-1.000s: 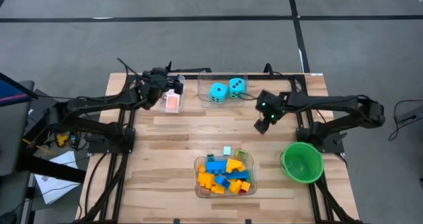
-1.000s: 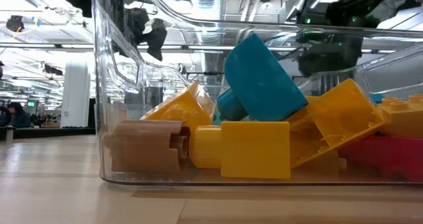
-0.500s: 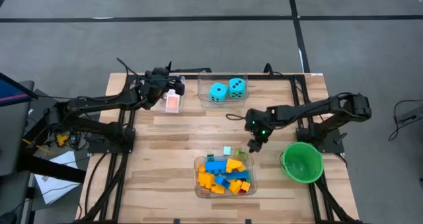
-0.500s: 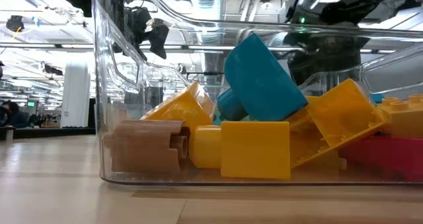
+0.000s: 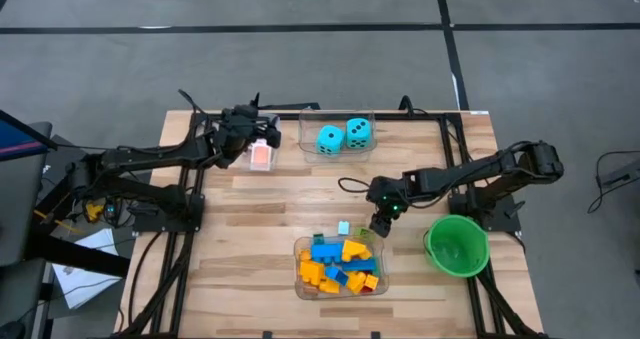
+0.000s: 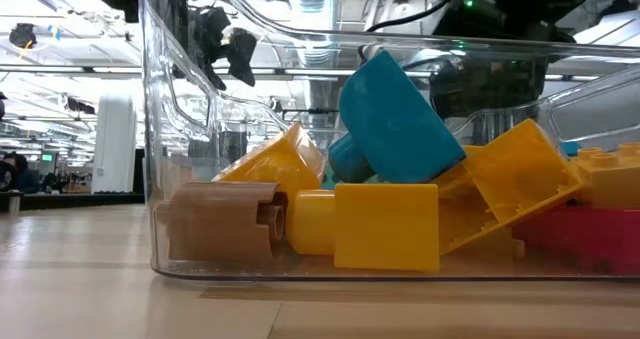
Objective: Pick & Place Toys
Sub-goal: Put the light green game piece into the bottom transparent bin
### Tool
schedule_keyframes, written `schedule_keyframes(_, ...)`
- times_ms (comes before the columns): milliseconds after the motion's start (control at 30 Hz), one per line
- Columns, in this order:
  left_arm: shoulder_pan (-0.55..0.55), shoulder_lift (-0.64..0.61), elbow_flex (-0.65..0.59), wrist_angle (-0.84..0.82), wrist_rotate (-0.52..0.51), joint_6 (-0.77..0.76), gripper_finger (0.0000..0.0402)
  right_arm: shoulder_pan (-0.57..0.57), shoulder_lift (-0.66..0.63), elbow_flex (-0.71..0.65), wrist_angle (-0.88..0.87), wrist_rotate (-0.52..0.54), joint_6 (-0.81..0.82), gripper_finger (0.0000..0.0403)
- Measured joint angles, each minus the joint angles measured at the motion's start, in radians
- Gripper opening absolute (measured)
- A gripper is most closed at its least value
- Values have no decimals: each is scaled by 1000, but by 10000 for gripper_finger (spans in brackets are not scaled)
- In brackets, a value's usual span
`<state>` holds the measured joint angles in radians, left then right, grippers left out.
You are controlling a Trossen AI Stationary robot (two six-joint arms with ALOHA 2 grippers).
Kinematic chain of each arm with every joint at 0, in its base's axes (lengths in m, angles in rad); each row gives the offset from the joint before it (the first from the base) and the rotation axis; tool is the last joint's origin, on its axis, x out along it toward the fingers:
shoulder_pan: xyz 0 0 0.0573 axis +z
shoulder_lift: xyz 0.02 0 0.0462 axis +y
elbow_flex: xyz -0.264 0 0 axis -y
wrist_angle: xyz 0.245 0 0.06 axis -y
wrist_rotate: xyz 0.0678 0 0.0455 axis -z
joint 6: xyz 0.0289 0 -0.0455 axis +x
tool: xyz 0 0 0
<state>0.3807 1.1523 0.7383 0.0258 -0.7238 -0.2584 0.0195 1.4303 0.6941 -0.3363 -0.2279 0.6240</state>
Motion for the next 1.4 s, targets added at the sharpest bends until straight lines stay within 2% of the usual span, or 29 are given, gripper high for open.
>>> schedule_keyframes(200,-8,-5,0,15,0,0,331,23,6,0,12,2,-8,217)
schedule_keyframes(533,-10,-5,0,29,0,-5,331,66,146,3,101,-14,-82,221)
schedule_keyframes(800,-10,-5,0,36,25,-7,331,58,145,2,83,41,-102,221)
schedule_keyframes(1133,-10,-5,0,39,26,-7,331,-12,137,0,74,108,-164,221)
schedule_keyframes(1400,-10,-5,0,39,26,-7,331,-7,137,0,59,111,-243,221)
